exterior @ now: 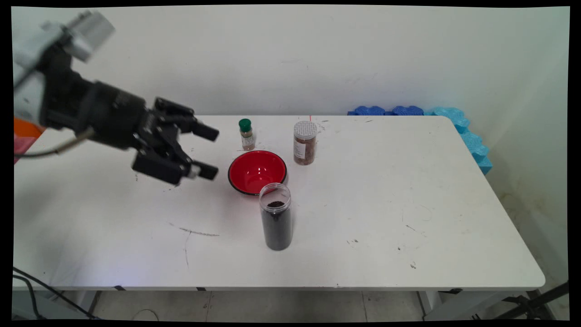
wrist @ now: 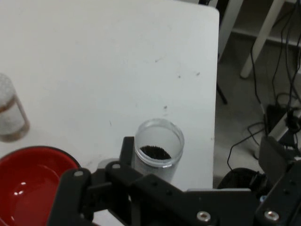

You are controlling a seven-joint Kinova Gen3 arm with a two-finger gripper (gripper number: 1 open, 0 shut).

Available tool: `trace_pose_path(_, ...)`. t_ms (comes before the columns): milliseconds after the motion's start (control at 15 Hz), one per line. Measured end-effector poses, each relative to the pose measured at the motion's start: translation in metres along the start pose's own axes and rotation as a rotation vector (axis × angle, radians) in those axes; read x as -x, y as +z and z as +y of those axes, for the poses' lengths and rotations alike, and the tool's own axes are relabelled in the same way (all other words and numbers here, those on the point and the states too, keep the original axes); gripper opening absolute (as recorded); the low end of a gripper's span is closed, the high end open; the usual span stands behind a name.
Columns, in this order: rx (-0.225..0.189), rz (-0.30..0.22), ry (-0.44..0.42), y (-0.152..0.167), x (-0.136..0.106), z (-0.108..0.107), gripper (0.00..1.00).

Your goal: Pick up the black seasoning powder from the table

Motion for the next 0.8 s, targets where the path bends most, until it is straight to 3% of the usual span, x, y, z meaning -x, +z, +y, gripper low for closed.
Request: trace_pose_path(800,-0.056,-0.082,-0.02,0.067,0.059,0.011,1.0)
